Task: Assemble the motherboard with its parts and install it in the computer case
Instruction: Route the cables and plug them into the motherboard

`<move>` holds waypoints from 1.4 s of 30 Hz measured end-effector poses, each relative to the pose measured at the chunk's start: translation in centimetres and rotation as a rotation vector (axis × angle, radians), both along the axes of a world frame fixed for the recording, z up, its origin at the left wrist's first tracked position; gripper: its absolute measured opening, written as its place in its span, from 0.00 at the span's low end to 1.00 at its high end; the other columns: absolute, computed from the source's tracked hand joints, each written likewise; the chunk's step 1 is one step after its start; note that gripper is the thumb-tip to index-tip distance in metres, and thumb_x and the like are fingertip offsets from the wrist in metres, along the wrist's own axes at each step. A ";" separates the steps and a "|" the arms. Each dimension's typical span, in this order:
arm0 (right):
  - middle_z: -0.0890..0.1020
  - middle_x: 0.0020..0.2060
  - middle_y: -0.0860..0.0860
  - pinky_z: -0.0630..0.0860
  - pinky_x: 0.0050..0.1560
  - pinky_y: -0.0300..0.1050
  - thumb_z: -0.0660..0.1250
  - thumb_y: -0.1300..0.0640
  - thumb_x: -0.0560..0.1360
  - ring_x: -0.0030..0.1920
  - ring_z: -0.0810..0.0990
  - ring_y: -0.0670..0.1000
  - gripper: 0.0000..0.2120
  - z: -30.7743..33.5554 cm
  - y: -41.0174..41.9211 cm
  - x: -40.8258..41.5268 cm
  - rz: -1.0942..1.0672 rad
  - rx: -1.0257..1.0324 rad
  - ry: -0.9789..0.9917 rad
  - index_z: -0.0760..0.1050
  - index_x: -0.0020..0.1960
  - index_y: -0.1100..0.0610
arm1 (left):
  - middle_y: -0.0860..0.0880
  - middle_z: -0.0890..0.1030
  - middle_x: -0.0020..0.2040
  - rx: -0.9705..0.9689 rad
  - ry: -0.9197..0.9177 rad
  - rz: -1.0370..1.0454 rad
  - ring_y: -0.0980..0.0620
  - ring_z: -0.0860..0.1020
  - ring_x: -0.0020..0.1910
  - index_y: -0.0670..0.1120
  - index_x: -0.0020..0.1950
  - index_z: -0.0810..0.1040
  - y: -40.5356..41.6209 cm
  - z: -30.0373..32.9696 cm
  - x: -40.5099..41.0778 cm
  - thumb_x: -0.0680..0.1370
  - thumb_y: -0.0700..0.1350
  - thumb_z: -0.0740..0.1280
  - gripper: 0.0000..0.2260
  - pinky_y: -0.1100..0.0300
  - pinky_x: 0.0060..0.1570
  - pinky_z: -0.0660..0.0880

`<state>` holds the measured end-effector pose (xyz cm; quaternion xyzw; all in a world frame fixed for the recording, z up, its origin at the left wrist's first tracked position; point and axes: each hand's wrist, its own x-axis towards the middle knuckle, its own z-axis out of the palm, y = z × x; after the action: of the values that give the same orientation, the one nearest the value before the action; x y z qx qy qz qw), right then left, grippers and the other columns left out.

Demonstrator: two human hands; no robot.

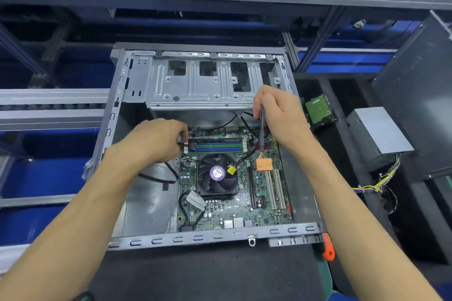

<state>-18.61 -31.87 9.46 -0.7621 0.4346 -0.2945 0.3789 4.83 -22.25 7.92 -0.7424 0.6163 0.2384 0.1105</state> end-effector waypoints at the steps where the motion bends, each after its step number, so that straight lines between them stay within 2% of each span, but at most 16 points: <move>1: 0.77 0.28 0.45 0.67 0.34 0.47 0.53 0.56 0.75 0.31 0.70 0.45 0.15 0.0 0.0 0.0 -0.002 0.002 0.004 0.74 0.36 0.59 | 0.50 0.78 0.60 -0.021 -0.054 -0.055 0.46 0.75 0.60 0.59 0.59 0.76 -0.1 -0.2 -0.2 0.77 0.44 0.66 0.13 0.52 0.60 0.70; 3: 0.75 0.26 0.42 0.64 0.31 0.42 0.54 0.56 0.75 0.28 0.68 0.43 0.15 0.0 0.0 0.0 -0.002 0.009 0.002 0.74 0.36 0.59 | 0.52 0.75 0.57 -0.132 -0.050 -0.140 0.48 0.71 0.59 0.57 0.54 0.76 0.0 -0.3 -0.8 0.75 0.56 0.70 0.10 0.51 0.61 0.65; 5: 0.75 0.26 0.42 0.64 0.30 0.41 0.54 0.56 0.75 0.28 0.67 0.43 0.15 0.0 0.1 0.0 -0.003 0.015 -0.003 0.74 0.36 0.59 | 0.55 0.75 0.48 -0.197 0.152 -0.132 0.50 0.72 0.50 0.55 0.44 0.73 0.1 0.1 -1.4 0.71 0.63 0.72 0.14 0.52 0.54 0.69; 7: 0.76 0.27 0.46 0.65 0.31 0.44 0.54 0.56 0.75 0.28 0.67 0.44 0.15 0.0 0.2 0.1 0.003 0.013 0.001 0.74 0.36 0.60 | 0.54 0.77 0.39 -0.107 0.364 -0.083 0.51 0.75 0.40 0.53 0.41 0.72 0.4 0.8 -1.8 0.68 0.65 0.74 0.19 0.51 0.44 0.74; 8: 0.77 0.28 0.48 0.65 0.32 0.46 0.54 0.55 0.75 0.29 0.68 0.45 0.15 0.0 0.2 0.1 0.006 0.013 -0.001 0.74 0.36 0.60 | 0.54 0.77 0.37 -0.051 0.373 -0.094 0.52 0.74 0.37 0.52 0.41 0.72 0.5 1.0 -2.0 0.66 0.66 0.75 0.21 0.51 0.41 0.74; 11: 0.79 0.32 0.55 0.66 0.32 0.48 0.54 0.55 0.74 0.31 0.69 0.48 0.15 0.0 0.1 0.1 0.002 0.013 -0.016 0.74 0.37 0.60 | 0.53 0.76 0.38 0.021 0.281 -0.169 0.51 0.72 0.37 0.51 0.42 0.70 0.9 1.3 -3.1 0.65 0.66 0.77 0.24 0.51 0.41 0.73; 13: 0.79 0.32 0.57 0.66 0.32 0.48 0.54 0.55 0.75 0.31 0.69 0.48 0.15 0.0 0.0 0.0 0.000 0.007 -0.016 0.74 0.37 0.60 | 0.53 0.77 0.39 0.061 0.221 -0.231 0.50 0.73 0.39 0.51 0.42 0.69 1.3 1.1 -4.2 0.65 0.66 0.76 0.24 0.52 0.40 0.73; 18: 0.75 0.27 0.47 0.63 0.30 0.40 0.54 0.56 0.75 0.28 0.67 0.43 0.15 0.0 0.2 -0.1 0.001 0.017 -0.020 0.74 0.37 0.63 | 0.53 0.78 0.42 0.052 -0.022 -0.306 0.49 0.78 0.43 0.50 0.44 0.74 2.3 0.4 -5.2 0.68 0.65 0.74 0.20 0.57 0.37 0.71; 22: 0.74 0.26 0.44 0.62 0.29 0.35 0.54 0.57 0.76 0.27 0.68 0.42 0.15 0.0 0.2 -0.2 -0.001 0.028 -0.046 0.74 0.37 0.63 | 0.56 0.76 0.40 0.105 0.058 -0.224 0.55 0.74 0.39 0.53 0.41 0.69 2.5 0.2 -4.5 0.71 0.59 0.75 0.17 0.57 0.33 0.66; 25: 0.75 0.27 0.46 0.62 0.29 0.34 0.54 0.57 0.76 0.27 0.69 0.42 0.14 -0.1 0.2 -0.1 0.001 0.039 -0.057 0.74 0.37 0.62 | 0.56 0.76 0.39 -0.055 0.125 -0.222 0.51 0.76 0.41 0.54 0.42 0.68 2.2 0.3 -4.2 0.73 0.56 0.72 0.13 0.54 0.40 0.73; 28: 0.77 0.31 0.54 0.65 0.33 0.44 0.54 0.56 0.74 0.31 0.69 0.44 0.15 0.0 0.1 0.0 -0.014 0.025 -0.054 0.73 0.36 0.63 | 0.55 0.76 0.48 -0.275 0.223 -0.236 0.49 0.76 0.49 0.55 0.52 0.70 1.4 0.4 -4.4 0.76 0.55 0.69 0.11 0.51 0.52 0.74; 30: 0.78 0.34 0.59 0.65 0.34 0.47 0.54 0.56 0.75 0.32 0.70 0.49 0.16 0.0 0.0 -0.1 -0.031 0.034 -0.095 0.74 0.35 0.62 | 0.51 0.76 0.57 -0.222 0.179 -0.253 0.48 0.76 0.57 0.54 0.64 0.69 1.0 0.2 -4.7 0.77 0.58 0.67 0.18 0.50 0.58 0.73; 34: 0.78 0.33 0.63 0.66 0.30 0.48 0.54 0.57 0.76 0.26 0.70 0.52 0.20 0.2 -0.1 -0.4 -0.088 0.091 -0.224 0.74 0.29 0.47 | 0.47 0.73 0.68 -0.029 0.053 -0.262 0.44 0.76 0.63 0.52 0.75 0.61 1.4 -0.9 -5.5 0.75 0.71 0.62 0.35 0.51 0.59 0.73; 38: 0.80 0.30 0.52 0.67 0.28 0.44 0.55 0.59 0.76 0.23 0.70 0.52 0.19 0.4 0.0 -0.8 -0.093 0.152 -0.306 0.74 0.29 0.47 | 0.44 0.75 0.65 -0.026 -0.089 -0.296 0.42 0.76 0.62 0.50 0.74 0.62 2.0 -1.5 -6.1 0.76 0.73 0.56 0.35 0.49 0.58 0.71; 39: 0.80 0.30 0.53 0.67 0.28 0.44 0.55 0.58 0.76 0.23 0.70 0.52 0.19 0.3 0.0 -0.8 -0.091 0.152 -0.306 0.74 0.29 0.47 | 0.44 0.75 0.65 -0.011 -0.097 -0.288 0.42 0.75 0.63 0.49 0.74 0.62 2.1 -1.5 -6.2 0.77 0.73 0.55 0.35 0.48 0.59 0.70; 42: 0.77 0.31 0.67 0.67 0.29 0.48 0.55 0.54 0.77 0.23 0.70 0.53 0.19 0.3 0.1 -0.7 -0.084 0.136 -0.278 0.74 0.30 0.47 | 0.43 0.71 0.70 0.028 -0.087 -0.242 0.41 0.72 0.67 0.50 0.76 0.60 2.4 -1.5 -6.6 0.76 0.73 0.53 0.37 0.45 0.60 0.71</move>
<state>-19.34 -31.73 9.73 -0.6678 0.4285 -0.3826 0.4733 -1.73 -19.81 6.44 -0.6708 0.6924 0.1997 0.1754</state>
